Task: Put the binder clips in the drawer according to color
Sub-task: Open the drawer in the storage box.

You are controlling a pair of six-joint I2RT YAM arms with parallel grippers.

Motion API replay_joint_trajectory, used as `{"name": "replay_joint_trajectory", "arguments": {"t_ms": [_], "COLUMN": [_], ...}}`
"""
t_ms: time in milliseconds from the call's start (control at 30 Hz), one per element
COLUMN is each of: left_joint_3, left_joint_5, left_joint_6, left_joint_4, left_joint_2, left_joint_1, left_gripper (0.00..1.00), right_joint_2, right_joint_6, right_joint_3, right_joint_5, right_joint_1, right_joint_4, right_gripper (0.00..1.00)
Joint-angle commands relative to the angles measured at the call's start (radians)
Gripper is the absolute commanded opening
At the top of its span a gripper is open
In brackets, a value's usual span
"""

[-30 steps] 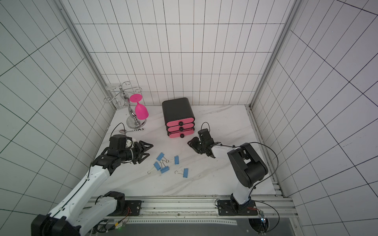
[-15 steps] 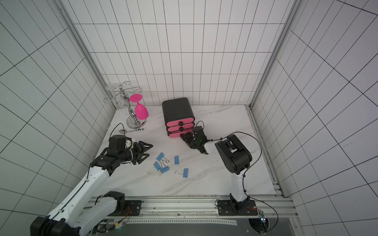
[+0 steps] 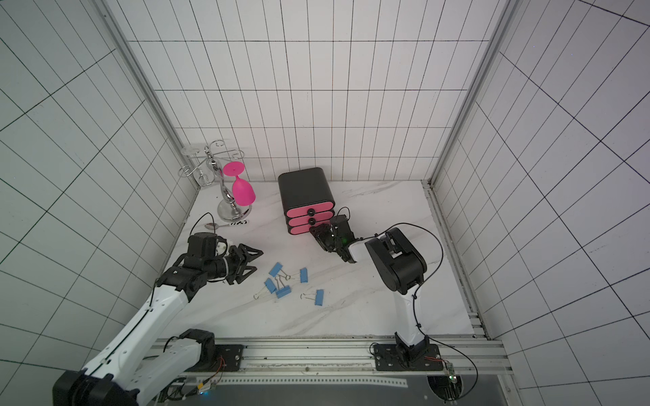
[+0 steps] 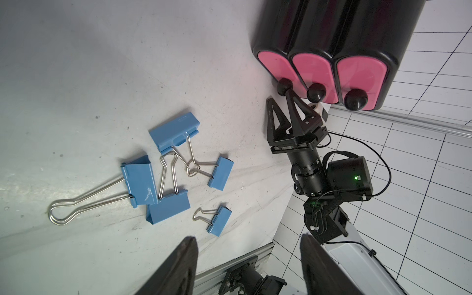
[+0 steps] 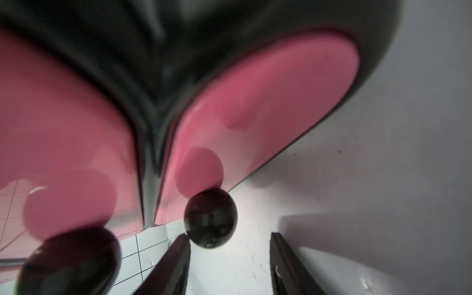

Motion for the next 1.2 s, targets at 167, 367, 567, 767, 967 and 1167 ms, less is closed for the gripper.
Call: {"name": "replay_joint_trajectory", "arguments": {"t_ms": [167, 367, 567, 767, 967, 1167], "left_joint_3": [0.025, 0.024, 0.028, 0.037, 0.040, 0.046], "left_joint_5": [0.017, 0.027, 0.034, 0.037, 0.038, 0.035], "left_joint_6": [0.030, 0.039, 0.045, 0.055, 0.062, 0.065], "left_joint_4": [-0.015, -0.021, -0.030, -0.053, -0.075, -0.083], "left_joint_2": [-0.009, -0.007, -0.008, -0.013, -0.024, -0.032], "left_joint_1": [0.010, 0.014, 0.017, 0.018, 0.017, 0.017], "left_gripper": [0.67, 0.67, 0.67, 0.67, 0.67, 0.67], "right_joint_2": [0.039, 0.045, 0.073, 0.103, 0.128, 0.099], "right_joint_6": [0.023, 0.026, 0.048, 0.072, 0.100, 0.098], "right_joint_3": [0.010, 0.014, 0.033, 0.047, 0.047, -0.003], "right_joint_5": [0.025, 0.031, 0.041, 0.052, 0.061, 0.060], "right_joint_1": [-0.011, -0.011, -0.012, -0.012, -0.012, -0.010], "right_joint_4": [0.090, 0.112, 0.132, 0.171, 0.218, 0.234], "right_gripper": [0.52, 0.53, 0.47, 0.41, 0.34, 0.29]}}
